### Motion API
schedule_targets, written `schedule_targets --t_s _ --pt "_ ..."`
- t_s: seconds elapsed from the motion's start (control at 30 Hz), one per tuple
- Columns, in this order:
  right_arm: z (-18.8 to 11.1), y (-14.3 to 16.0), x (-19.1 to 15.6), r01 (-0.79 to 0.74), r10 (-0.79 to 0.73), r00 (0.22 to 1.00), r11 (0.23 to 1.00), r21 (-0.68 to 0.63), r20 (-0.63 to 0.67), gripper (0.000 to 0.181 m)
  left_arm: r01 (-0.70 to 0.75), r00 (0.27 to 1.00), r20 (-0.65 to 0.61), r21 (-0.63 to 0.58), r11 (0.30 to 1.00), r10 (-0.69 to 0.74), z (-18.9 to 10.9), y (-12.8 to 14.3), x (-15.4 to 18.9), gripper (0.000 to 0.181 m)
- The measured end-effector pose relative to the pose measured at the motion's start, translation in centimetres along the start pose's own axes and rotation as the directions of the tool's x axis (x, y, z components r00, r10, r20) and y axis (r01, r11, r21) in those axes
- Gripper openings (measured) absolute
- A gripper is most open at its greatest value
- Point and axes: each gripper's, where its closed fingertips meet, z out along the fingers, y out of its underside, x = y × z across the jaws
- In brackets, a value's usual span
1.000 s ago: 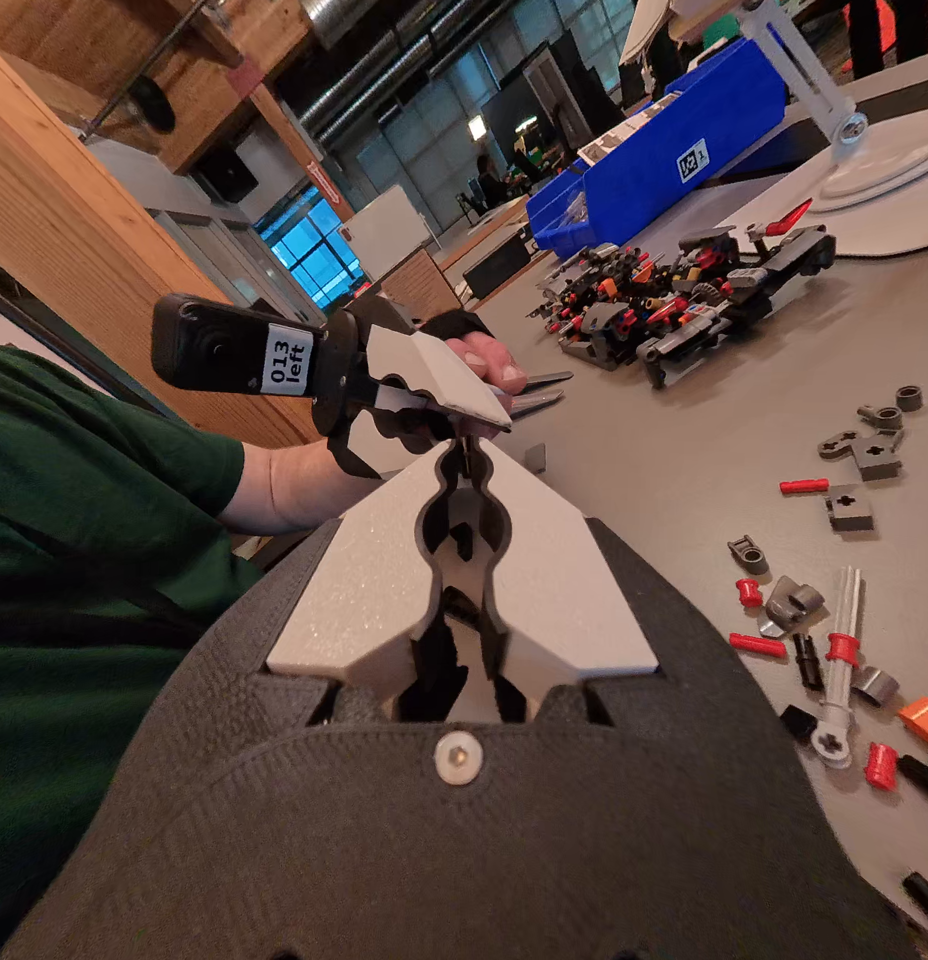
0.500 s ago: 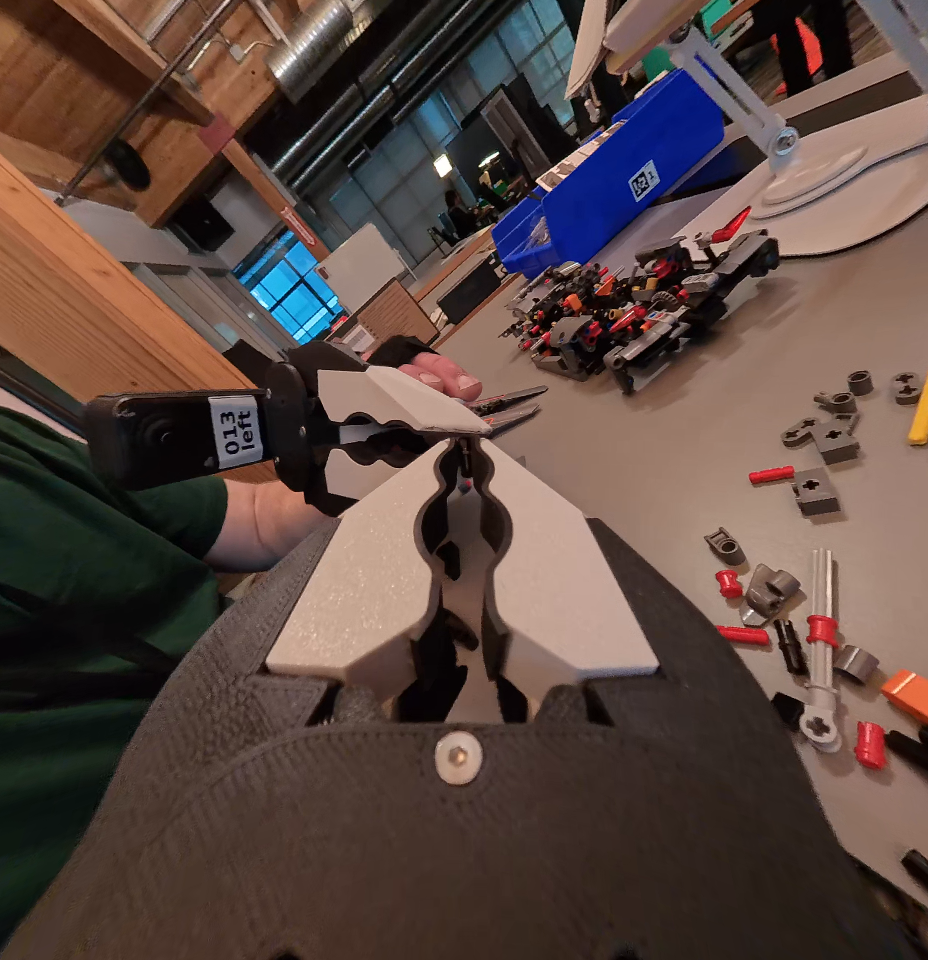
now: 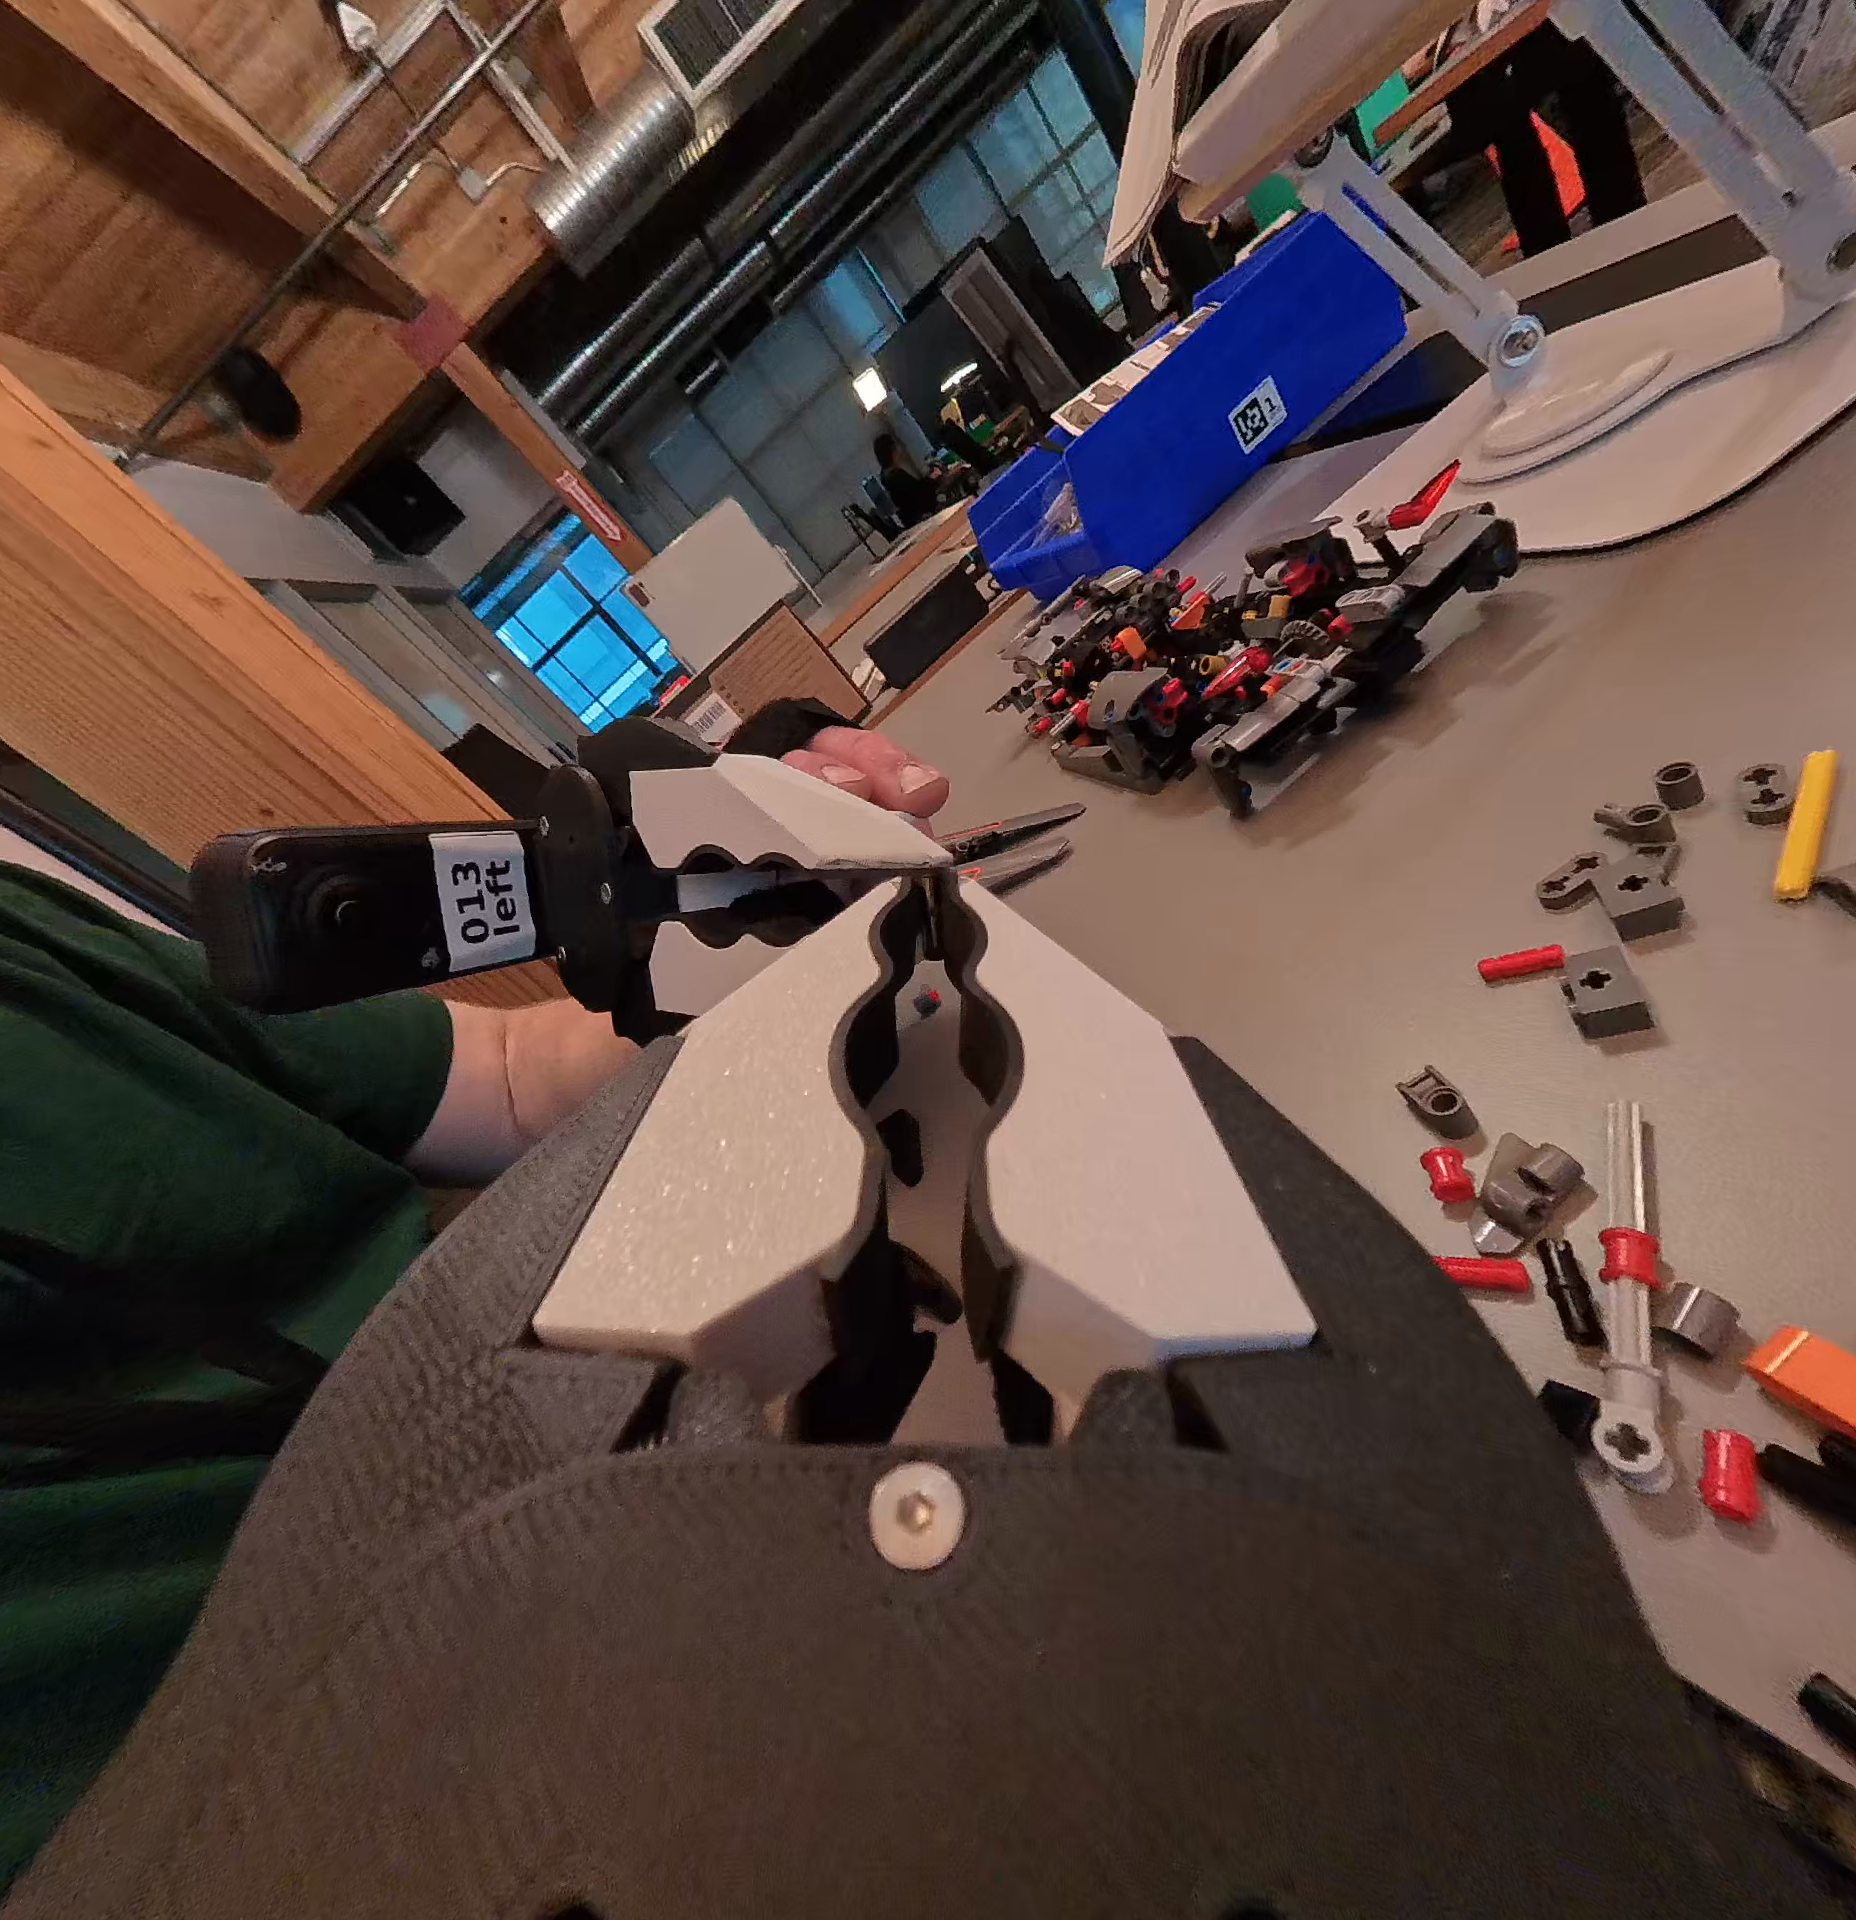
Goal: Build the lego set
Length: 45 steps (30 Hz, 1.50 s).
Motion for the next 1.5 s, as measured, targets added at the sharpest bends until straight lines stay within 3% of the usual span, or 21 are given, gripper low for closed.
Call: schedule_targets --t_s 0.3,0.63,1.0,1.37,1.43,1.47,1.5 --pt "0.2 0.6 0.0 -0.013 0.014 1.0 0.999 -0.032 0.008 0.002 -0.045 0.999 -0.014 -0.014 0.999 0.045 0.0 -0.1 0.5 0.009" --pt "0.6 0.0 0.4 0.033 -0.032 0.998 0.999 0.021 -0.054 0.003 0.01 0.999 0.036 -0.067 0.998 -0.007 0.1 0.4 -0.4 0.005" --pt "0.3 0.0 0.4 0.038 -0.038 0.998 0.999 0.007 -0.043 0.013 0.067 0.998 -0.013 -0.009 0.998 -0.067 -0.1 -0.2 -0.1 0.005" --pt "0.1 0.2 -1.5 -0.105 0.106 0.982 0.994 -0.015 0.157 0.006 0.122 0.99 -0.081 0.097 0.988 -0.114 -0.8 -1.5 0.1 0.004" --pt "-0.1 0.1 -2.1 -0.145 0.145 0.965 0.989 -0.016 0.221 0.009 0.154 0.984 -0.111 0.121 0.981 -0.141 -1.1 -1.7 0.2 0.003" --pt "-0.2 -0.1 -2.7 -0.172 0.17 0.948 0.985 -0.016 0.268 0.024 0.142 0.986 -0.108 0.12 0.983 -0.129 -1.0 -1.6 0.2 0.003" --pt "-0.3 -0.1 -2.6 -0.187 0.186 0.943 0.982 -0.023 0.274 0.026 0.145 0.984 -0.119 0.13 0.981 -0.13 -1.1 -1.7 0.4 0.003"
